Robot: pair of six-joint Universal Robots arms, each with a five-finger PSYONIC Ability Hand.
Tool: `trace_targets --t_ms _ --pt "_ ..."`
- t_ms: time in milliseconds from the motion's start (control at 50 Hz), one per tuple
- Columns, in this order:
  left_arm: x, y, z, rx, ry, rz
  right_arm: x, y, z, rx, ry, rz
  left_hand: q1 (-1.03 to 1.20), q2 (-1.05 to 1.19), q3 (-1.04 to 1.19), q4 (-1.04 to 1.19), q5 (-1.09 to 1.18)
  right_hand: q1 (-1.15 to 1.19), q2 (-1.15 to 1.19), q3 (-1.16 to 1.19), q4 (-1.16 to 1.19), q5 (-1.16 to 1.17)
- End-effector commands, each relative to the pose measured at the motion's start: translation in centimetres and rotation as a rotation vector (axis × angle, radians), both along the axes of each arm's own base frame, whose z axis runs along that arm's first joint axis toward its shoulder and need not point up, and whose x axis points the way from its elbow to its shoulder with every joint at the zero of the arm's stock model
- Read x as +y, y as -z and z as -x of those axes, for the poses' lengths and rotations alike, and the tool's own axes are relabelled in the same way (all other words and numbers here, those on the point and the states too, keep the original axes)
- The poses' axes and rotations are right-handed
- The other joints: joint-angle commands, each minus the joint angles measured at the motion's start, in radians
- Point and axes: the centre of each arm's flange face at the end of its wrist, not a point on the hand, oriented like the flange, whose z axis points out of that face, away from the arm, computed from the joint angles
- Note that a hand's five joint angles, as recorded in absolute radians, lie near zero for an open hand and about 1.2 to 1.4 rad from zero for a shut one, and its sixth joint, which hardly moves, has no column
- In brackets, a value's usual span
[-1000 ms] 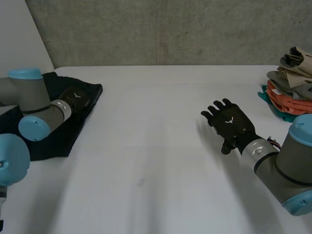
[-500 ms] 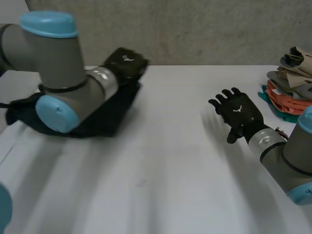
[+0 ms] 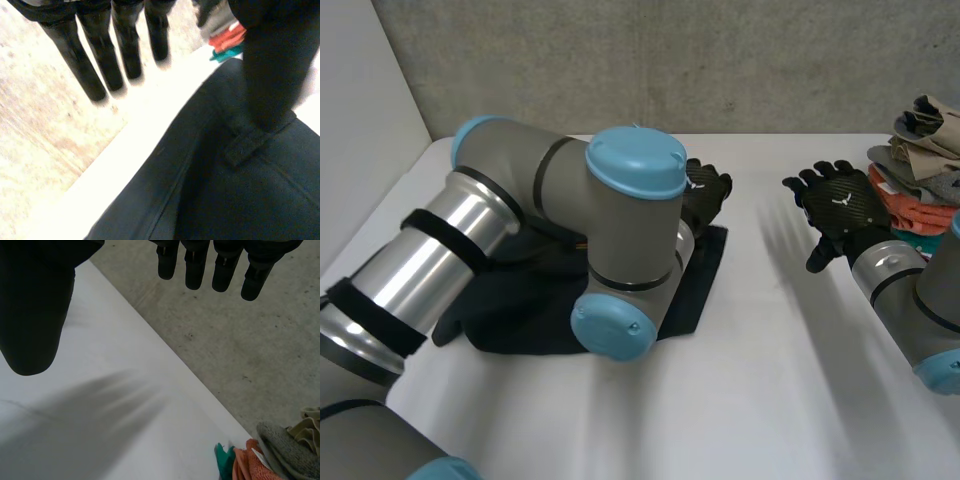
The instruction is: Fold the laundry.
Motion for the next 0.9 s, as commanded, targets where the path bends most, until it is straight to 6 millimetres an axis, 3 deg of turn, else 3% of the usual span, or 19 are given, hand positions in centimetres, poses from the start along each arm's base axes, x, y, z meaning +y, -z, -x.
trace_targets --t_ms 20,80,160,260,380,560,640,720,900 --pt "-0.8 -4.1 -3.7 -0.03 -0.058 -0.019 0.3 -0.7 -0.4 -0.081 0.023 -0.043 -0.109 -0.231 -0.258 -0.251 -0.225 -0.05 -0.037 -0.036 -0.04 -0.047" --pt "-1.4 -6.4 -5.2 -0.008 -0.084 0.014 0.9 -1.1 -0.9 -0.107 0.018 -0.077 -0.109 -0.231 -0.258 -0.251 -0.225 -0.05 -0.037 -0.036 -0.04 -0.047" --pt "-2.1 -9.7 -8.3 0.002 -0.119 0.067 3.1 -2.1 -2.0 -0.151 0.008 -0.199 -0.109 -0.231 -0.258 -0.251 -0.225 -0.05 -0.037 -0.036 -0.04 -0.047" --pt "-2.7 -10.5 -12.1 -0.071 -0.172 0.063 6.7 -2.7 -3.5 -0.158 -0.041 -0.364 -0.109 -0.231 -0.258 -0.251 -0.225 -0.05 -0.037 -0.036 -0.04 -0.047" --pt "-3.6 -8.7 -17.2 -0.174 -0.216 -0.023 11.1 -2.4 -5.3 -0.086 -0.142 -0.507 -0.076 -0.199 -0.225 -0.218 -0.192 0.068 0.08 0.081 0.078 0.07" --pt "-5.1 -2.2 -24.8 -0.348 -0.202 -0.191 16.5 0.1 -8.3 0.021 -0.311 -0.608 0.212 0.089 0.063 0.07 0.095 0.352 0.365 0.366 0.363 0.355" --pt "-5.8 0.2 -27.4 -0.392 -0.208 -0.237 17.1 1.8 -10.0 0.014 -0.341 -0.593 0.317 0.195 0.168 0.175 0.201 0.399 0.412 0.413 0.41 0.402" --pt "-6.4 2.4 -28.9 -0.379 -0.216 -0.291 16.4 3.4 -11.6 -0.022 -0.32 -0.55 0.318 0.195 0.169 0.176 0.202 0.414 0.427 0.428 0.424 0.416" --pt "-8.2 5.0 -29.7 -0.321 -0.273 -0.279 13.9 5.3 -14.6 -0.111 -0.245 -0.377 0.098 -0.025 -0.051 -0.044 -0.018 0.174 0.186 0.188 0.184 0.176"
